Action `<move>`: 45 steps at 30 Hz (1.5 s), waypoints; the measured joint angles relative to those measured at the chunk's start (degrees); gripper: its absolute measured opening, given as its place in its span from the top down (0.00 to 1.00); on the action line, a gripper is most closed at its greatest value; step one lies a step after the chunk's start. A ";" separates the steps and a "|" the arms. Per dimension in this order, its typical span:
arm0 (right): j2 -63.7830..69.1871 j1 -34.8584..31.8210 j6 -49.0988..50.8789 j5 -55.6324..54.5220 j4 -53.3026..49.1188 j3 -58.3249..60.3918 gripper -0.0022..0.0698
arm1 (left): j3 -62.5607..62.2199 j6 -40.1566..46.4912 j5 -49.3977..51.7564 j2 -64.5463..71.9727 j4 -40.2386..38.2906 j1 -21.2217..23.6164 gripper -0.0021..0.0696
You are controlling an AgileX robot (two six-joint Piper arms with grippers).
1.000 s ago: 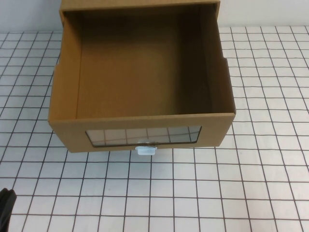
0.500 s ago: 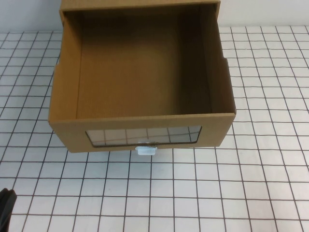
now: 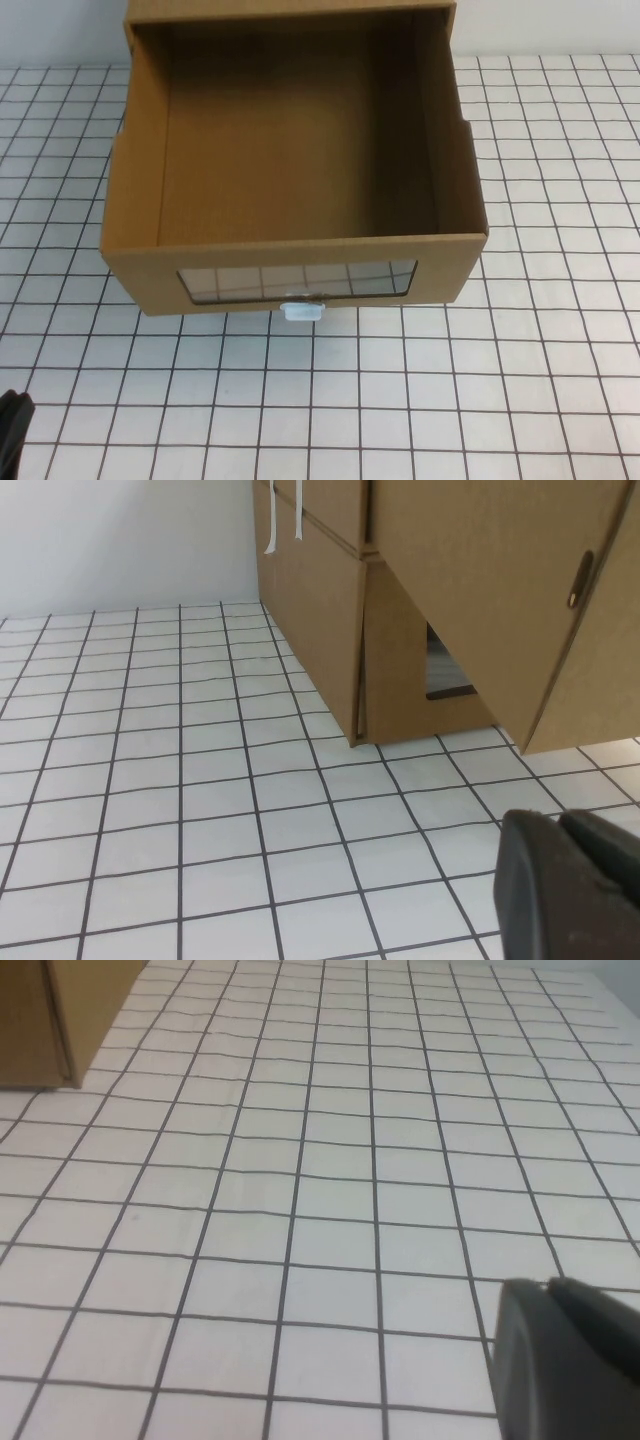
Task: Open the shoe box
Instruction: 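Pull the top drawer of the cardboard box fully open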
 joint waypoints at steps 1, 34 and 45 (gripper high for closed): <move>0.00 0.00 0.00 0.33 0.00 0.00 0.99 | 0.00 0.00 0.00 0.00 0.00 0.00 0.97; 0.00 0.00 0.00 0.93 0.00 0.00 0.99 | 0.00 -11.41 -4.48 -2.65 18.44 3.31 0.97; -0.09 0.00 0.00 0.93 0.00 0.00 0.99 | 0.00 -26.82 17.24 -8.15 31.81 7.68 0.97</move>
